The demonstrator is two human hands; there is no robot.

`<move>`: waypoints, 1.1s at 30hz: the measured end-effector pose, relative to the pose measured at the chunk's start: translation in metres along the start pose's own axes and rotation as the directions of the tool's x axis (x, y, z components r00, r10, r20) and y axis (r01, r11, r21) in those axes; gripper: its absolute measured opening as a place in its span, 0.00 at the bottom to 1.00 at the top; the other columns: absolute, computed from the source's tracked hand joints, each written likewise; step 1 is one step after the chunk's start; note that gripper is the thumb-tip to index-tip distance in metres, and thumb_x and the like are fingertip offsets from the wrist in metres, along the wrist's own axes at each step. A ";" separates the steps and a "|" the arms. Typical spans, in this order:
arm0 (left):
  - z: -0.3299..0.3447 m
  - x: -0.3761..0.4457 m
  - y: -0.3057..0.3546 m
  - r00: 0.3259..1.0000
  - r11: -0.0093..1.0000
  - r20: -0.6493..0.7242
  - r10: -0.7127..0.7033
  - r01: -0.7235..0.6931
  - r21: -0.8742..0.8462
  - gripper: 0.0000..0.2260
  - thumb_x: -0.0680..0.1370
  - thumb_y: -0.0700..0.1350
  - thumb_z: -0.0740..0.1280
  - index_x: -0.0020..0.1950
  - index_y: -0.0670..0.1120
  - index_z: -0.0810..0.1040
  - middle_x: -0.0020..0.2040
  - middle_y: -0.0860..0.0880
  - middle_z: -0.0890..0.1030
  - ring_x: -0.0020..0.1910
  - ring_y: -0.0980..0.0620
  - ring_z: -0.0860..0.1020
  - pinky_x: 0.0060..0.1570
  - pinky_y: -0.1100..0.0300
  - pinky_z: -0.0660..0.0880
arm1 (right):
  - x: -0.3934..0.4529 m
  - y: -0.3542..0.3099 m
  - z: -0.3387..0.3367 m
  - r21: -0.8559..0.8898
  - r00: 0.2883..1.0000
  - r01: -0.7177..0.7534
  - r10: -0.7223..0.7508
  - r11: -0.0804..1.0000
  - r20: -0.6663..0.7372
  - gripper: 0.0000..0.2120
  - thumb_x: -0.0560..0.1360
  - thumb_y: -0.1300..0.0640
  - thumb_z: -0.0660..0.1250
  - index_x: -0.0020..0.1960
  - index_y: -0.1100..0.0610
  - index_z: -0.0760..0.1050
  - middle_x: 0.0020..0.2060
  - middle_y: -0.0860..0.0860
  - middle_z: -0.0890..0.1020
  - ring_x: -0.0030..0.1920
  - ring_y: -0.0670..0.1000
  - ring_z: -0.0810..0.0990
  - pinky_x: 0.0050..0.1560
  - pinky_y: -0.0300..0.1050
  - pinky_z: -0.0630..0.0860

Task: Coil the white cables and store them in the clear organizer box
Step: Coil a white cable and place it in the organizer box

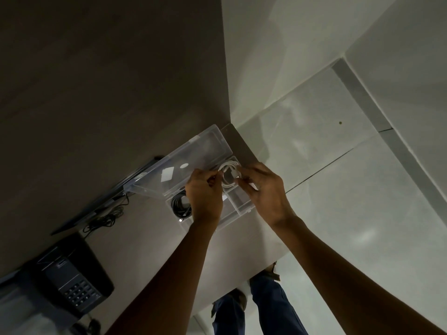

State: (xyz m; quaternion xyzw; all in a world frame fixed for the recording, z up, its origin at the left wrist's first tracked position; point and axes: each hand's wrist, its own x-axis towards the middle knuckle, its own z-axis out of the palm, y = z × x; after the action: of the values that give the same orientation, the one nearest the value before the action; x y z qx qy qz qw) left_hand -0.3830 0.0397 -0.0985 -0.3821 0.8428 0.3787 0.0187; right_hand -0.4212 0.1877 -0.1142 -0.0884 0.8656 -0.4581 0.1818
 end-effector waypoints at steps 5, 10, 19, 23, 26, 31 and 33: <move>-0.002 -0.003 -0.011 0.992 0.992 0.026 0.123 -0.124 0.016 0.06 0.82 0.36 0.72 0.49 0.34 0.85 0.42 0.39 0.83 0.35 0.57 0.77 0.41 0.81 0.76 | 0.005 0.001 0.006 0.080 0.985 -0.160 0.165 0.984 -0.058 0.05 0.82 0.68 0.70 0.55 0.69 0.81 0.54 0.59 0.79 0.55 0.60 0.82 0.53 0.42 0.84; -0.005 0.000 -0.007 0.992 0.989 0.032 0.126 -0.128 0.070 0.07 0.82 0.40 0.73 0.51 0.36 0.86 0.45 0.39 0.87 0.40 0.54 0.79 0.48 0.61 0.79 | 0.007 -0.011 0.005 -0.108 0.997 -0.075 0.073 0.991 -0.017 0.10 0.80 0.59 0.75 0.59 0.62 0.84 0.52 0.56 0.85 0.49 0.52 0.83 0.56 0.40 0.84; -0.007 0.005 0.006 0.998 0.985 0.037 -0.046 0.039 0.169 0.07 0.82 0.47 0.73 0.54 0.45 0.88 0.53 0.46 0.89 0.50 0.49 0.86 0.45 0.66 0.72 | 0.037 -0.010 0.006 -0.051 0.950 -0.310 0.311 0.949 -0.002 0.11 0.76 0.62 0.78 0.56 0.60 0.81 0.47 0.55 0.88 0.44 0.54 0.87 0.50 0.44 0.85; -0.001 0.006 0.009 0.992 0.986 0.027 -0.123 0.119 0.118 0.05 0.82 0.44 0.72 0.53 0.44 0.87 0.53 0.45 0.89 0.50 0.50 0.83 0.45 0.67 0.70 | 0.035 -0.014 0.004 -0.048 0.932 -0.360 0.361 0.932 0.014 0.10 0.76 0.59 0.79 0.55 0.60 0.83 0.46 0.54 0.88 0.44 0.54 0.87 0.53 0.46 0.85; -0.004 0.000 0.009 0.997 0.997 0.014 -0.078 0.078 0.000 0.04 0.80 0.40 0.74 0.48 0.41 0.87 0.45 0.44 0.89 0.35 0.58 0.78 0.39 0.74 0.67 | 0.031 -0.016 0.000 -0.009 0.932 -0.361 0.361 0.932 0.040 0.14 0.76 0.55 0.79 0.56 0.60 0.81 0.46 0.55 0.88 0.45 0.55 0.87 0.52 0.46 0.84; -0.009 -0.008 0.005 1.000 0.991 0.005 -0.005 0.005 -0.133 0.02 0.78 0.39 0.76 0.46 0.41 0.86 0.37 0.49 0.84 0.32 0.57 0.79 0.39 0.71 0.74 | 0.021 -0.021 0.001 0.066 0.947 -0.322 0.321 0.944 0.025 0.18 0.74 0.52 0.81 0.58 0.59 0.81 0.46 0.55 0.86 0.44 0.57 0.85 0.47 0.53 0.86; -0.010 -0.008 0.005 1.000 0.987 -0.003 0.004 -0.004 -0.160 0.03 0.78 0.40 0.77 0.45 0.43 0.86 0.36 0.51 0.84 0.33 0.58 0.80 0.39 0.71 0.76 | 0.019 -0.024 0.001 0.075 0.950 -0.312 0.311 0.947 0.015 0.18 0.73 0.52 0.81 0.57 0.59 0.81 0.44 0.55 0.85 0.43 0.57 0.85 0.46 0.54 0.85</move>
State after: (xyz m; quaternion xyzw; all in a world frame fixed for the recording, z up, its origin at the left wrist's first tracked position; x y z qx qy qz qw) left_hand -0.3776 0.0404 -0.0861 -0.3813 0.8104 0.4446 -0.0140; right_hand -0.4381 0.1673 -0.0996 0.0556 0.8503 -0.4563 0.2563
